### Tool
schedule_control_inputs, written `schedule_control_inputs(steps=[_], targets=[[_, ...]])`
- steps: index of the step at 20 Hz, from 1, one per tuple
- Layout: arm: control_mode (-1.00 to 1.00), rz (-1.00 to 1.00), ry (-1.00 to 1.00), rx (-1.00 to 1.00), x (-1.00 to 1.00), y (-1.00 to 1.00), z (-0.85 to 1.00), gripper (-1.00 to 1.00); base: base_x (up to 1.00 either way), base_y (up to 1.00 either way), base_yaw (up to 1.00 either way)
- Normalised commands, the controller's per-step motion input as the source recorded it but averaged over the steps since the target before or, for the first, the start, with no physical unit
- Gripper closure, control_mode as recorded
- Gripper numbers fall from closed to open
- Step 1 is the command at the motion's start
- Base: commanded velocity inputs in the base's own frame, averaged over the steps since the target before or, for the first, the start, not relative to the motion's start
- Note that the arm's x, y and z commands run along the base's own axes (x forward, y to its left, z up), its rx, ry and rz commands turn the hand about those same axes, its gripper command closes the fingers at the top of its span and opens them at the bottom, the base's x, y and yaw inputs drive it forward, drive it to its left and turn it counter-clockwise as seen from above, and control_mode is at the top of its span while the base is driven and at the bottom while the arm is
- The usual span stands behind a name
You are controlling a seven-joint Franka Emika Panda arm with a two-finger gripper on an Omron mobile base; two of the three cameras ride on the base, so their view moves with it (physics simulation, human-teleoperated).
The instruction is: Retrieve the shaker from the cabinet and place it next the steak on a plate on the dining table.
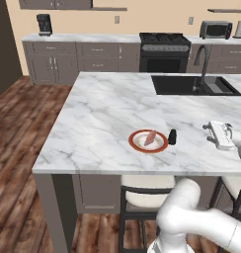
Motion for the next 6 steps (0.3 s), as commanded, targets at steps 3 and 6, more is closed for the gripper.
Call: schedule_control_inputs(steps=[3, 6], targets=[[-1.00, -0.04, -0.09, 0.00, -1.00, 0.32, 1.00, -1.00, 0.00, 0.00, 0.00], [-1.00, -0.03, -0.10, 0.00, -1.00, 0.18, 1.00, -1.00, 0.00, 0.00, 0.00]])
